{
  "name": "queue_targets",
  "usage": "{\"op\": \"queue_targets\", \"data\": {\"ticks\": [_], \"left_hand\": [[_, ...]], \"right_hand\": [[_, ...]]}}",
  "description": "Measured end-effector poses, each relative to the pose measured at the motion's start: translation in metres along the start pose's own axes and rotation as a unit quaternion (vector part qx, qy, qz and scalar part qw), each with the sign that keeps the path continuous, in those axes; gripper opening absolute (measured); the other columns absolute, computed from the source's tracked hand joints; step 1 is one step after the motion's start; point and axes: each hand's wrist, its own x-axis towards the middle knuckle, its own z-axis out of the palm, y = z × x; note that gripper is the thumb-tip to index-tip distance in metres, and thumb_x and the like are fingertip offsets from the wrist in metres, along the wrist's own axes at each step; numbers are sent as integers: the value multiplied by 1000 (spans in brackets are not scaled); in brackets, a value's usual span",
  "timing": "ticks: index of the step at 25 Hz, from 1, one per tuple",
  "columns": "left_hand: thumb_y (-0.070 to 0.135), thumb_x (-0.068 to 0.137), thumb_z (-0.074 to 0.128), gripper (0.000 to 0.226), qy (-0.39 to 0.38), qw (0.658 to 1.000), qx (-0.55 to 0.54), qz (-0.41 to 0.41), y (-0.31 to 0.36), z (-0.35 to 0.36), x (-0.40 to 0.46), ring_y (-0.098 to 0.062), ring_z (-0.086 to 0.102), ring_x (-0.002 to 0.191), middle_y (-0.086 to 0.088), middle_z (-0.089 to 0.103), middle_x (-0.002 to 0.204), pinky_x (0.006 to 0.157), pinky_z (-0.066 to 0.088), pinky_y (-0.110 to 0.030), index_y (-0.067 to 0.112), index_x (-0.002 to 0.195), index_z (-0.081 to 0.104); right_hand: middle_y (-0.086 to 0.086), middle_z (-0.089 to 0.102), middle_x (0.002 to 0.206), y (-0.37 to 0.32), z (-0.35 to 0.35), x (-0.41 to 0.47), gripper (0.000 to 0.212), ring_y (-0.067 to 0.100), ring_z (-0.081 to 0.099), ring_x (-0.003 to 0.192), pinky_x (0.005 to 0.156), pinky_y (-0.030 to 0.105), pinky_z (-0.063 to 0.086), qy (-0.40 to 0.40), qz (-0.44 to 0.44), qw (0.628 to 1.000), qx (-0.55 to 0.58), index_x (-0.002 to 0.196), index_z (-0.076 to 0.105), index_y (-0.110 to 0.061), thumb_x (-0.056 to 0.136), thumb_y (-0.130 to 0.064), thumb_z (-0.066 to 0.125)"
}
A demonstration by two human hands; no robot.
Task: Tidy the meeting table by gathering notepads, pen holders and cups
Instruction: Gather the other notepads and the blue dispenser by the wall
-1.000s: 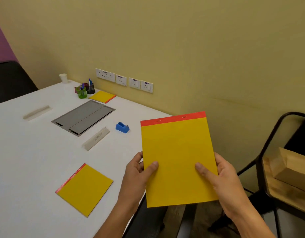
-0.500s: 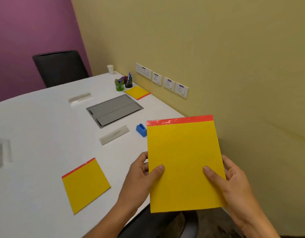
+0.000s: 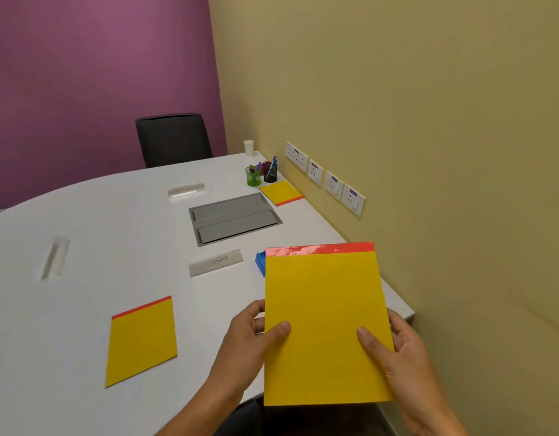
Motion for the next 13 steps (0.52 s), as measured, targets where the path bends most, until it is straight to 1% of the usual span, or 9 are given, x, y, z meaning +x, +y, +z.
{"op": "queue_targets", "data": {"ticks": [3, 5, 7, 8, 9, 10, 11, 13], "left_hand": [[43, 75, 68, 52, 27, 999, -17, -21, -5, 16, 38, -15, 72, 98, 6, 73, 114, 90, 57, -41, 32, 124, 54], [45, 75, 68, 52, 27, 999, -14, -30, -6, 19, 56, -16, 72, 99, 6, 72, 115, 93, 56, -44, 32, 123, 54], [41, 80, 67, 46, 27, 999, -23, -38, -8, 27, 87, -16, 72, 100, 5, 72, 115, 93, 56, -44, 31, 123, 53], [38, 85, 67, 42, 31, 998, -33, -41, -8, 32, 109, -16, 72, 99, 4, 73, 115, 92, 56, -43, 30, 124, 53], [34, 88, 66, 39, 33, 998, -32, -43, -9, 32, 113, -17, 72, 99, 4, 73, 115, 92, 56, -44, 30, 125, 53], [32, 90, 65, 38, 37, 998, -36, -48, -8, 36, 128, -18, 72, 100, 3, 73, 115, 93, 56, -45, 30, 126, 53], [30, 91, 64, 37, 43, 997, -44, -54, -9, 42, 146, -18, 72, 101, 3, 72, 116, 94, 55, -47, 30, 127, 52], [28, 94, 62, 34, 52, 997, -30, -57, -8, 48, 173, -18, 72, 100, 3, 72, 116, 95, 55, -48, 33, 126, 52]], "right_hand": [[-5, 73, 116, 7, -17, 52, 36, 20, 69, 108, 89, 43, 59, -25, 14, 999, -29, 118, 58, -39, 87, -25, 68], [-7, 70, 119, 8, -20, 73, 36, 19, 67, 112, 91, 43, 58, -31, 13, 998, -45, 118, 56, -42, 87, -27, 67], [-9, 69, 121, 7, -30, 108, 35, 18, 65, 114, 93, 43, 57, -37, 10, 997, -73, 118, 55, -43, 89, -28, 67], [-9, 68, 123, 3, -35, 131, 36, 18, 64, 116, 96, 45, 55, -42, 4, 995, -89, 119, 55, -44, 88, -31, 68], [-9, 67, 124, 4, -35, 135, 39, 18, 63, 117, 98, 47, 54, -39, 4, 995, -97, 120, 55, -45, 85, -34, 69], [-9, 67, 125, 0, -38, 151, 42, 18, 64, 115, 97, 47, 54, -47, 7, 993, -105, 121, 54, -46, 83, -35, 70], [-8, 68, 124, -6, -45, 170, 45, 17, 67, 111, 93, 44, 57, -53, 8, 992, -113, 122, 53, -46, 83, -34, 71], [-9, 67, 120, -16, -51, 199, 51, 15, 72, 99, 76, 32, 60, -64, 14, 992, -112, 127, 46, -47, 87, -27, 70]]}}
